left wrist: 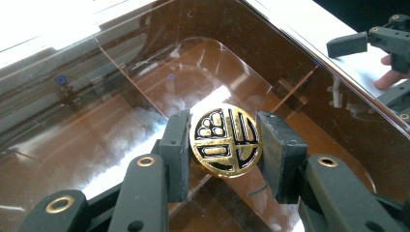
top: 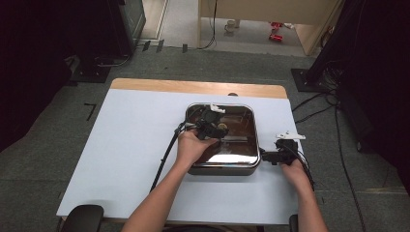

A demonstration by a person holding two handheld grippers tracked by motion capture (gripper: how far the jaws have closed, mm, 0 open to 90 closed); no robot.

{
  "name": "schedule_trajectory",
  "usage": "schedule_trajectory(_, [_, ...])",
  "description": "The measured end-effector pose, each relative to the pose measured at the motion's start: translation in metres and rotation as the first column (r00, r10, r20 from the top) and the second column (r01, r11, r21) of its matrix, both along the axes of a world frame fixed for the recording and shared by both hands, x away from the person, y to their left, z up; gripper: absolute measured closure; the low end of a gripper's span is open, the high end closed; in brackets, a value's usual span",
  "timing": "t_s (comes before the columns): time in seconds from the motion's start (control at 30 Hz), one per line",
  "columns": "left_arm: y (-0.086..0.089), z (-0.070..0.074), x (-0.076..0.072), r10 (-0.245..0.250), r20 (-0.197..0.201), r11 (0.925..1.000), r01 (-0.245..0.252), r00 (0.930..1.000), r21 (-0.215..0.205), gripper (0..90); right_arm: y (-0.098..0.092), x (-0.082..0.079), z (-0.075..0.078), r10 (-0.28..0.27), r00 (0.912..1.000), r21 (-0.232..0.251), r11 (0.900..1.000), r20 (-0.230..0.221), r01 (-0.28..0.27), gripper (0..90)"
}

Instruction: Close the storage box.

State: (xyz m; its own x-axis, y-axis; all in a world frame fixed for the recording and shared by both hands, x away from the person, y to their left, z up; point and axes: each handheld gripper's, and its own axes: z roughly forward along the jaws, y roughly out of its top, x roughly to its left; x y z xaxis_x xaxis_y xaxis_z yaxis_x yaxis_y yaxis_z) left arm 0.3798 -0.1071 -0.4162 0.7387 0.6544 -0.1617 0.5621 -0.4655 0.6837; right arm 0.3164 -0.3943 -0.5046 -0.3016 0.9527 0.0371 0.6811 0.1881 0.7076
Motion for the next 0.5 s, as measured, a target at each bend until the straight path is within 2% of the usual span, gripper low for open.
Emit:
schedule_trajectory(0.1, [0.0006,-0.0002,-0.0018,0.008,-0.008,1.0000,-0.008,0.9999,-0.003,59.7,0.0000,0.0000,0.0000,0.000,1.0000,0.000,1.000,0.000,0.000,3.4])
schedule_trajectory(0.2, [0.0023,0.0023,-0.0015,0.013,-0.058,0.9997,-0.014,0.9982,-0.020,59.8,0.0000,0.0000,0.0000,0.000,1.0000,0.000,1.000,0.000,0.000,3.4])
schedule_trajectory(0.27, [0.0031,0.0039,-0.0007,0.002,-0.086,0.9987,-0.006,0.9963,-0.050,59.8,0.0000,0.0000,0.0000,0.000,1.0000,-0.001,1.000,0.000,0.000,3.3])
schedule_trajectory(0.3, [0.0025,0.0040,-0.0003,0.003,-0.098,0.9988,-0.007,0.9952,-0.048,59.7,0.0000,0.0000,0.0000,0.000,1.0000,0.000,1.000,-0.001,0.000,3.3])
schedule_trajectory(0.33, [0.0007,0.0013,-0.0002,-0.003,-0.089,0.9995,0.000,0.9960,-0.031,59.5,0.0001,0.0000,0.0000,0.000,1.0000,0.000,1.000,-0.001,0.000,3.3])
schedule_trajectory(0.37, [0.0007,0.0013,-0.0002,-0.003,-0.089,0.9995,0.000,0.9960,-0.031,59.5,0.0001,0.0000,0.0000,0.000,1.0000,0.000,1.000,-0.001,0.000,3.3])
schedule_trajectory(0.43, [-0.0005,0.0019,-0.0026,0.001,-0.061,0.9998,-0.003,0.9981,-0.020,59.4,0.0001,-0.0001,0.0001,0.000,1.0000,-0.001,1.000,-0.001,0.000,3.4])
schedule_trajectory(0.5, [-0.0036,0.0033,-0.0079,0.007,0.000,0.9998,-0.007,1.0000,0.019,59.4,0.0000,0.0000,0.0000,0.000,1.0000,-0.001,1.000,0.000,0.000,3.3])
